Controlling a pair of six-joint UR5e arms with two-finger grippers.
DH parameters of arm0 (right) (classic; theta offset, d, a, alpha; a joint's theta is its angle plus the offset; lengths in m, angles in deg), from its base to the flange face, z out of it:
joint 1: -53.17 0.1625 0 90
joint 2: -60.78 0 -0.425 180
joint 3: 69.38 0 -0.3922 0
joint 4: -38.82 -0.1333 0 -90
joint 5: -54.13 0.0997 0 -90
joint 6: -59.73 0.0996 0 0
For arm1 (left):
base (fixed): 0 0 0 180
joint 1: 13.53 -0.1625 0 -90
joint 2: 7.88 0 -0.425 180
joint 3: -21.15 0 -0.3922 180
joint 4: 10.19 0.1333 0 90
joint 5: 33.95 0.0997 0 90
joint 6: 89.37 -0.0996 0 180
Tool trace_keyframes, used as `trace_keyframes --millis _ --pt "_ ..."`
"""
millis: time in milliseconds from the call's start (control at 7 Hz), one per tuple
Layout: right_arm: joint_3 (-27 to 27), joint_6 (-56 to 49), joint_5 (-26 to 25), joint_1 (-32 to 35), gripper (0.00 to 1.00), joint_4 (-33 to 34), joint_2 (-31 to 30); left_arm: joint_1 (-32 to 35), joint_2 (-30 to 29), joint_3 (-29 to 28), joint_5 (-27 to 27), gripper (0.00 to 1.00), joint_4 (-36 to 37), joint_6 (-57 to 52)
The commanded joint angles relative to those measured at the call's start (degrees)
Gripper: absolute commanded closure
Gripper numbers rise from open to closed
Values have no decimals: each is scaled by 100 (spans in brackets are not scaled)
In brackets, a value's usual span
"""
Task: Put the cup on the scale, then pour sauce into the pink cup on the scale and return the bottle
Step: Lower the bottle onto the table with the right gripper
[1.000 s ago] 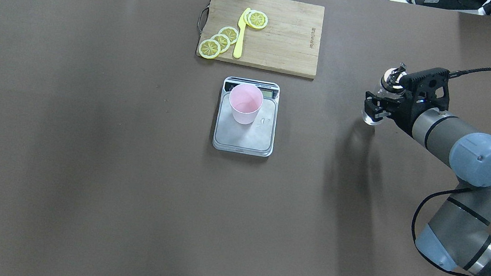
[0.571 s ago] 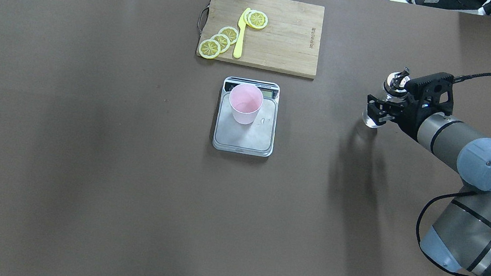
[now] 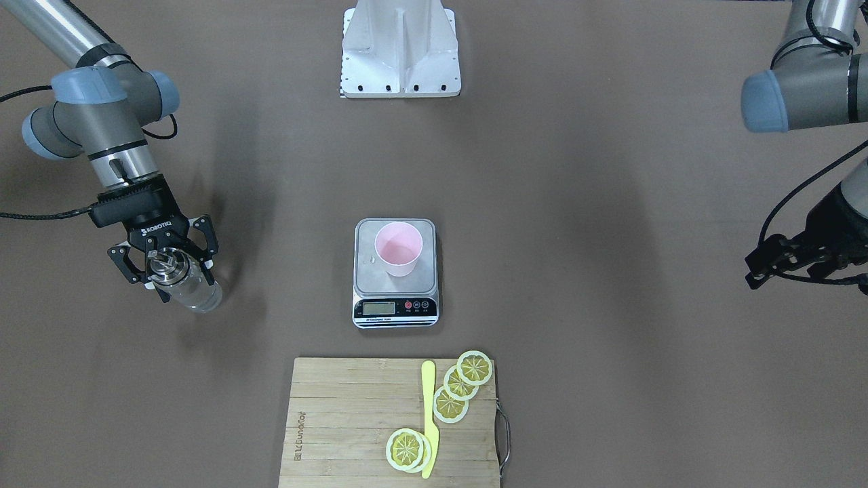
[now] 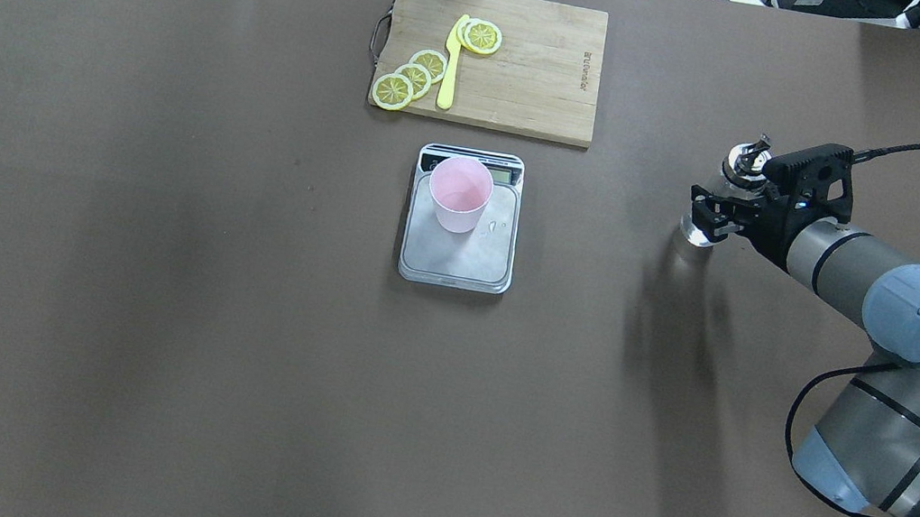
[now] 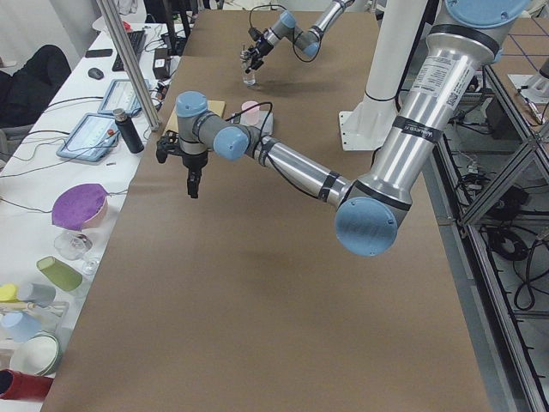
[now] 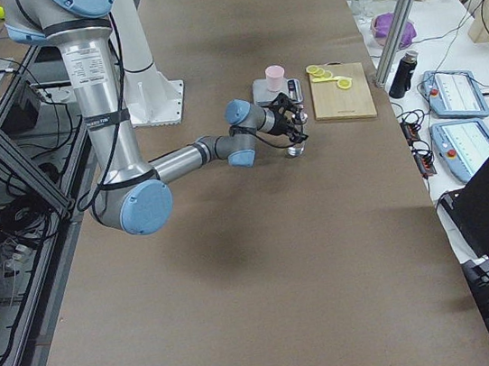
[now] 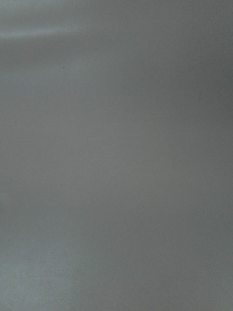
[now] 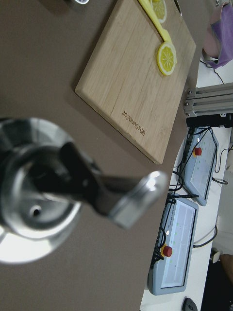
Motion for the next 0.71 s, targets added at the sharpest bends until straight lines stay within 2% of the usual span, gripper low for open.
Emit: trace_keyframes --millis 0,429,571 --pt "44 3 48 0 100 -6 2 -1 -3 -1 1 2 3 0" --pt "97 3 153 0 100 -6 11 -1 6 -1 10 2 3 0" --pt "88 3 214 9 85 -6 11 -1 6 -1 10 2 -6 0"
